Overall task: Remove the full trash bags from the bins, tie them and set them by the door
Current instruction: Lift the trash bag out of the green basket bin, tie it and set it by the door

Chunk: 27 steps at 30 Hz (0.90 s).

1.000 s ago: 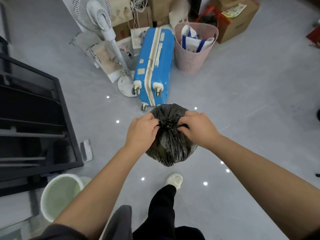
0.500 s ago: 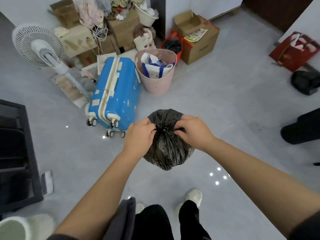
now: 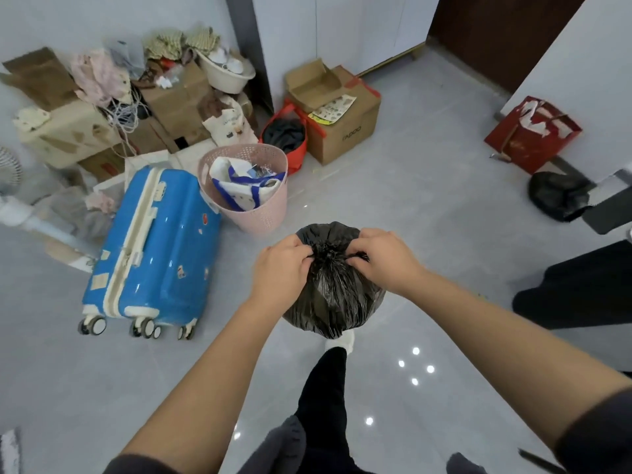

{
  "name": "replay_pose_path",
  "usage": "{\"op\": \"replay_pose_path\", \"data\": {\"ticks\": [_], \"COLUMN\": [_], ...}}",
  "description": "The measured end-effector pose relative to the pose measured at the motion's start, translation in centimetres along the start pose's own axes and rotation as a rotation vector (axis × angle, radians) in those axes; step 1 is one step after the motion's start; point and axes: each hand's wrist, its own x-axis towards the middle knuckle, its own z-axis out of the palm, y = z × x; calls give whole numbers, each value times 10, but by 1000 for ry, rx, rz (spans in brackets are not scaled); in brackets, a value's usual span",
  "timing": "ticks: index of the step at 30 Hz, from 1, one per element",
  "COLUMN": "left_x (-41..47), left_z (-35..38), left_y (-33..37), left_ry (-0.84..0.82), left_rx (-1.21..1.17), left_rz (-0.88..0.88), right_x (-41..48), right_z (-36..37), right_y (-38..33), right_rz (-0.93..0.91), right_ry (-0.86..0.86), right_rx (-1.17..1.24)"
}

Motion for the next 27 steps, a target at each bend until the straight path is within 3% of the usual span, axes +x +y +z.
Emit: {"op": "replay_pose_path", "data": {"ticks": [11, 22, 27], "left_x": [245, 437, 531], "left_z": [45, 107, 138], "left_y": [99, 226, 272], "left_ry": [-125, -125, -152], "left_rx": [33, 42, 36], "left_rz": [176, 117, 174], "right_x": [107, 197, 237], "right_z": [-124, -231, -278], "right_y": [182, 375, 456], "right_rz": [83, 72, 123], "right_ry": [63, 23, 56], "right_rx": [-1, -8, -11]}}
